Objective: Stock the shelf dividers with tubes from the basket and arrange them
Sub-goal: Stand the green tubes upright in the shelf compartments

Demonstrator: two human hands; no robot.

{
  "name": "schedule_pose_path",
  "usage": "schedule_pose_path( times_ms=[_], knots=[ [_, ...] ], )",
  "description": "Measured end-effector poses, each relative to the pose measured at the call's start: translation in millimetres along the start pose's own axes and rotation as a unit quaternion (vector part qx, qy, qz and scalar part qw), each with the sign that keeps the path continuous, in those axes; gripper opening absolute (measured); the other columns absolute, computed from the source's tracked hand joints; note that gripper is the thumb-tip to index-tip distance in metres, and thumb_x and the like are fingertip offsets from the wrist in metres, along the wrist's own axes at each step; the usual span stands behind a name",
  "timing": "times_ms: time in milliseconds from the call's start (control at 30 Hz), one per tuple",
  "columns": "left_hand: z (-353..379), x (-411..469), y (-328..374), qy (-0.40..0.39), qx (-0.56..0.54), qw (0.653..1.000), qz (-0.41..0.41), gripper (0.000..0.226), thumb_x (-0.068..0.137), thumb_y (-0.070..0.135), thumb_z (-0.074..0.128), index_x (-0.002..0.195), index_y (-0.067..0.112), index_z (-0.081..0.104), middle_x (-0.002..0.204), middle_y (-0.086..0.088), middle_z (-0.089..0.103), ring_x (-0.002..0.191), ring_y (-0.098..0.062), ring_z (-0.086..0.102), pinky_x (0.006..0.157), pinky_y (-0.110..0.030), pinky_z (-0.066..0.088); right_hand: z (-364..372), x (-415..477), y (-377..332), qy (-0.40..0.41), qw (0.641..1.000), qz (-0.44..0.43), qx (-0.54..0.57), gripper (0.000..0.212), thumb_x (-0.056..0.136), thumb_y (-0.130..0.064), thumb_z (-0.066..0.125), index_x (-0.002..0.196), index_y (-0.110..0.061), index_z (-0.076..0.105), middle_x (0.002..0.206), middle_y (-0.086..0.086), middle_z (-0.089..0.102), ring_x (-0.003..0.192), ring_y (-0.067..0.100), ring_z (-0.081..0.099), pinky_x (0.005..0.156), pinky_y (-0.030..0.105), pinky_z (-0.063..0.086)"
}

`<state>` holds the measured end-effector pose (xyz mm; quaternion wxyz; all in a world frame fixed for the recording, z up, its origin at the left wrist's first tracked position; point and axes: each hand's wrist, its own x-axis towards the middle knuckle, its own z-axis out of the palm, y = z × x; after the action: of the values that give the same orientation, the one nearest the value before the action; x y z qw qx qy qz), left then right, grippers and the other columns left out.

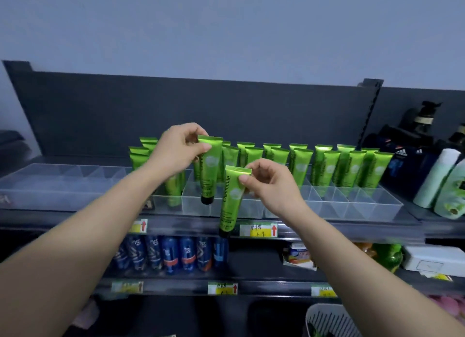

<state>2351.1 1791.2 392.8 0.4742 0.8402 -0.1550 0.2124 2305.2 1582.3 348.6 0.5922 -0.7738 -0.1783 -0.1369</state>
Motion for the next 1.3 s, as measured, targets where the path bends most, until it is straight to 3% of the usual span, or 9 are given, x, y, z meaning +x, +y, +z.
schedule_pose_path(
  times_ms=[133,300,600,733,833,967,1067,1200,1300],
  knots=[
    [-13.8,17.6,-3.5,-0.015,0.051,0.999,0.006,0.007,0.081,0.014,0.073,0.084,0.017,0.068,0.072,-0.003,0.066,0.057,-0.015,0.063,0.061,-0.022,0.048,13.5,12.8,-5.2,0.018,1.000,-0.016,-0.008,0.010,0.084,-0.009,0.071,0.082,-0.014,0.061,0.065,0.001,0.061,0.052,0.004,0.055,0.057,0.024,0.050],
    [-20.9,34.7,-12.8,-0.050,0.126,0.991,0.018,0.011,0.076,0.019,0.078,0.074,0.025,0.069,0.073,0.008,0.065,0.069,-0.011,0.058,0.067,-0.025,0.044,23.1,25.4,-11.2,0.040,0.999,-0.027,-0.004,0.015,0.082,-0.007,0.072,0.080,-0.017,0.061,0.067,0.005,0.062,0.052,0.005,0.055,0.060,0.028,0.051],
    [-17.8,51.9,-28.7,-0.106,0.200,0.974,-0.011,0.010,0.073,0.024,0.081,0.081,0.021,0.075,0.073,0.013,0.065,0.077,-0.009,0.061,0.069,-0.022,0.040,32.7,44.4,-17.6,0.071,0.997,-0.036,-0.010,0.021,0.081,-0.006,0.072,0.076,-0.022,0.060,0.065,0.002,0.063,0.049,0.005,0.054,0.059,0.026,0.049],
    [-17.1,55.3,-37.0,-0.121,0.219,0.968,-0.025,0.009,0.073,0.026,0.081,0.079,0.022,0.075,0.072,0.015,0.065,0.082,-0.011,0.062,0.076,-0.026,0.045,35.4,50.6,-19.1,0.081,0.995,-0.047,-0.019,0.019,0.083,-0.006,0.071,0.076,-0.021,0.061,0.067,0.005,0.065,0.050,0.004,0.055,0.058,0.025,0.048],
    [-16.7,57.2,-39.6,-0.128,0.227,0.965,-0.026,0.006,0.073,0.028,0.080,0.075,0.025,0.075,0.072,0.018,0.064,0.085,-0.012,0.061,0.093,-0.036,0.044,39.4,56.2,-15.7,0.091,0.994,-0.046,-0.028,0.021,0.083,-0.009,0.072,0.074,-0.025,0.061,0.070,0.008,0.068,0.059,0.013,0.060,0.064,0.038,0.053],
    [-18.1,60.3,-40.4,-0.137,0.237,0.962,-0.021,0.005,0.074,0.029,0.079,0.077,0.026,0.075,0.070,0.020,0.062,0.085,-0.012,0.058,0.098,-0.041,0.042,46.6,64.8,-9.9,0.092,0.994,-0.035,-0.039,0.021,0.081,-0.015,0.073,0.071,-0.030,0.063,0.073,0.008,0.070,0.066,0.025,0.063,0.071,0.051,0.055],
    [-19.7,61.1,-41.3,-0.141,0.240,0.960,-0.013,0.003,0.077,0.028,0.078,0.076,0.027,0.075,0.068,0.021,0.060,0.081,-0.009,0.055,0.098,-0.041,0.042,52.9,69.7,-7.4,0.089,0.995,-0.030,-0.045,0.021,0.081,-0.015,0.074,0.072,-0.030,0.062,0.070,0.005,0.069,0.062,0.019,0.059,0.071,0.052,0.054],
    [-22.8,60.4,-42.5,-0.146,0.241,0.959,-0.005,0.019,0.079,0.025,0.075,0.065,0.033,0.066,0.065,0.021,0.058,0.070,-0.003,0.050,0.093,-0.038,0.040,61.9,73.6,2.5,0.080,0.994,-0.013,-0.067,0.020,0.079,-0.020,0.076,0.073,-0.032,0.060,0.068,0.001,0.066,0.062,0.018,0.057,0.071,0.049,0.055],
    [-23.3,60.1,-44.3,-0.144,0.238,0.961,-0.003,0.016,0.079,0.023,0.075,0.068,0.031,0.067,0.068,0.020,0.059,0.078,-0.010,0.054,0.095,-0.038,0.041,67.3,75.3,10.1,0.075,0.993,0.000,-0.092,0.021,0.078,-0.022,0.077,0.073,-0.032,0.059,0.071,0.003,0.068,0.065,0.019,0.059,0.072,0.045,0.055]
  ],
)
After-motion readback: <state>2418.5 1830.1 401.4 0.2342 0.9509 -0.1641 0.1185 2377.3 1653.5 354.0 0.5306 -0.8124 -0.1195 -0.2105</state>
